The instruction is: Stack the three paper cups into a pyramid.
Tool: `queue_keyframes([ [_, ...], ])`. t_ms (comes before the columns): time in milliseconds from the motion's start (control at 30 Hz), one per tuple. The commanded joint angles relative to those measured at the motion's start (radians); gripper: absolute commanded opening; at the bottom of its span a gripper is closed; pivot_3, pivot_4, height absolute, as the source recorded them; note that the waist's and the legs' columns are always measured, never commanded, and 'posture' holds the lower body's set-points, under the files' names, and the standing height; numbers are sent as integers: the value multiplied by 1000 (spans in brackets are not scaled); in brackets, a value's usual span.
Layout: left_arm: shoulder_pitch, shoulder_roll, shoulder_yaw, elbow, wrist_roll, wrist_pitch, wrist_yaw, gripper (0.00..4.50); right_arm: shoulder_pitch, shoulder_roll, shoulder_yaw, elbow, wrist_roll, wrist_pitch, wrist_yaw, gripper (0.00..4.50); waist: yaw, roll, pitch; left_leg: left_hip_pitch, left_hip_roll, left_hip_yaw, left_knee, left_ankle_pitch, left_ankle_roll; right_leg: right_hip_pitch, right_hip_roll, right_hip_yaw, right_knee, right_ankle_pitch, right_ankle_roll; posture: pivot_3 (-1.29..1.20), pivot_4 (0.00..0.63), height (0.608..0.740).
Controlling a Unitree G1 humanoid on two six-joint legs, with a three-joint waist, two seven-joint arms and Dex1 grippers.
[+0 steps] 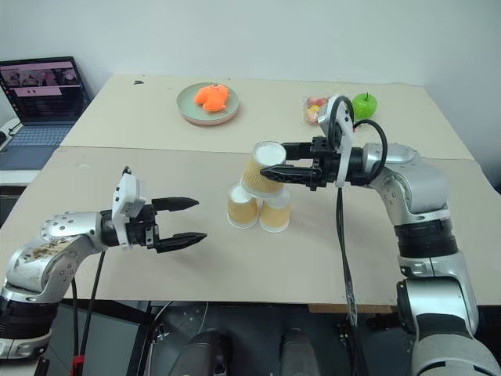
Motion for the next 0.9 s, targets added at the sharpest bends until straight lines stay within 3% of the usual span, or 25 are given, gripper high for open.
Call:
queue_keyframes([
  [33,-7,-25,32,-43,-9,-33,38,4500,-33,13,-11,27,-26,-50,40,2595,-1,0,0,0,0,0,0,0,0,0,0,0,0,0,0,0,150,676],
  [767,-24,-65,31,-50,-26,-32,93,4500,-75,86,21,164,-134,-89,131,2595,-3,0,0,0,0,0,0,1,-1,0,0,0,1,0,0,0,150,676],
  [833,-22,-67,33,-50,-27,-31,94,4500,-83,90,19,184,-143,-100,135,3583,-3,0,0,0,0,0,0,1,-1,0,0,0,1,0,0,0,150,676],
  [900,-18,-68,34,-54,-27,-30,96,4500,-89,90,16,195,-151,-100,131,4115,-3,0,0,0,0,0,0,1,-1,0,0,0,1,0,0,0,150,676],
])
